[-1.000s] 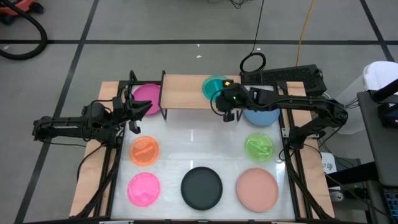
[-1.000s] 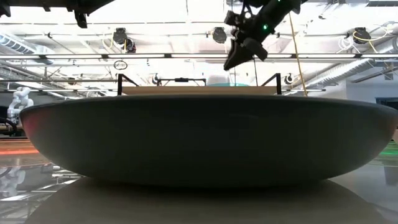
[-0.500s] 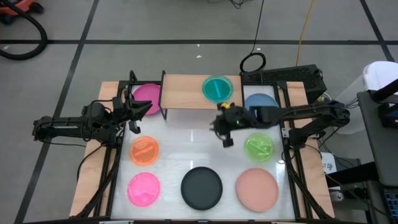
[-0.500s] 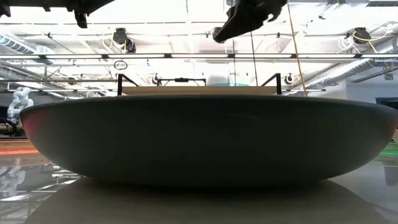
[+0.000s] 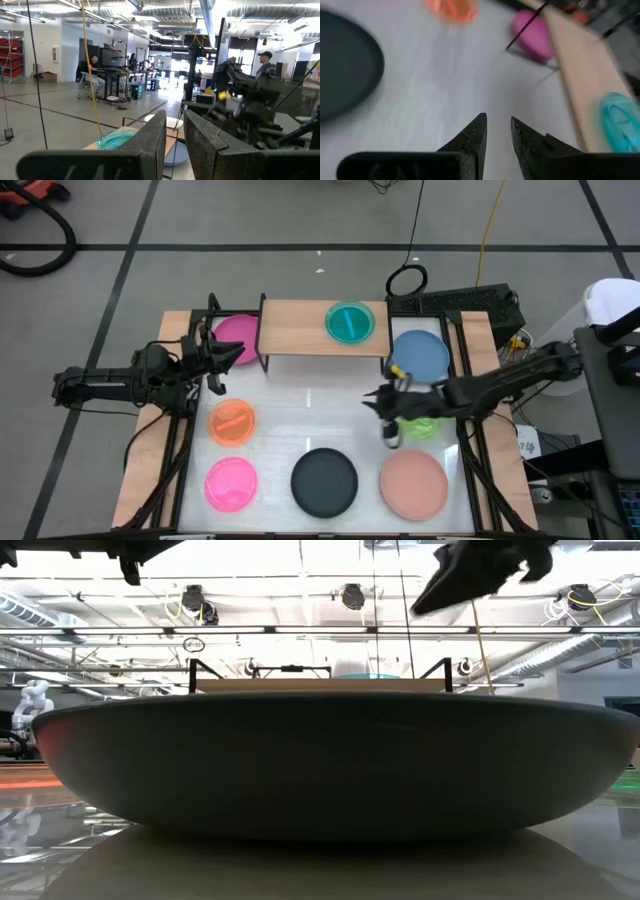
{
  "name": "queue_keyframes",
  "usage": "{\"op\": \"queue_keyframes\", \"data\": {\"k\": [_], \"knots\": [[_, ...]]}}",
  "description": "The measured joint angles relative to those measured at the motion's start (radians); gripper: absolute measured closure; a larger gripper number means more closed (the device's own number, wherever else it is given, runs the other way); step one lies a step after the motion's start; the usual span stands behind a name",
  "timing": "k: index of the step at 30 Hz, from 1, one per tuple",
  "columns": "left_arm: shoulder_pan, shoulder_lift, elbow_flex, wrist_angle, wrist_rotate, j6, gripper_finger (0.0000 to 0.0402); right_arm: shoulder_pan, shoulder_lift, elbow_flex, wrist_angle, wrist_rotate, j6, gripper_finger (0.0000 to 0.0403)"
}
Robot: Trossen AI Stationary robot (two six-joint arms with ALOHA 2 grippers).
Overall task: Place and stack plates onto a shelf
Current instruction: Stack the orange plate on top of the light blue plate on the shelf
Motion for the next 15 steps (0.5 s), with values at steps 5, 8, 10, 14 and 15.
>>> {"op": "queue_keyframes", "data": {"k": [5,8,10,14,15], "knots": [[0.000,0.000,0.000,0.000,0.000,0.000,0.0329,0.035,-0.219,-0.144,0.176,0.040,-0.019,0.0332],[0.000,0.000,0.000,0.000,0.000,0.000,0.0329,0.035,-0.322,-0.239,0.314,0.037,-0.039,0.0332],[0.000,0.000,0.000,0.003,0.000,0.000,0.0329,0.035,-0.379,-0.305,0.411,0.037,-0.061,0.0332],[-0.001,0.000,0.000,0.003,0.000,-0.041,0.0329,0.035,-0.453,-0.413,0.582,0.036,-0.107,0.0332],[-0.001,0.000,0.000,0.003,0.000,-0.056,0.0329,0.035,-0.465,-0.437,0.623,0.034,-0.112,0.0332]]}}
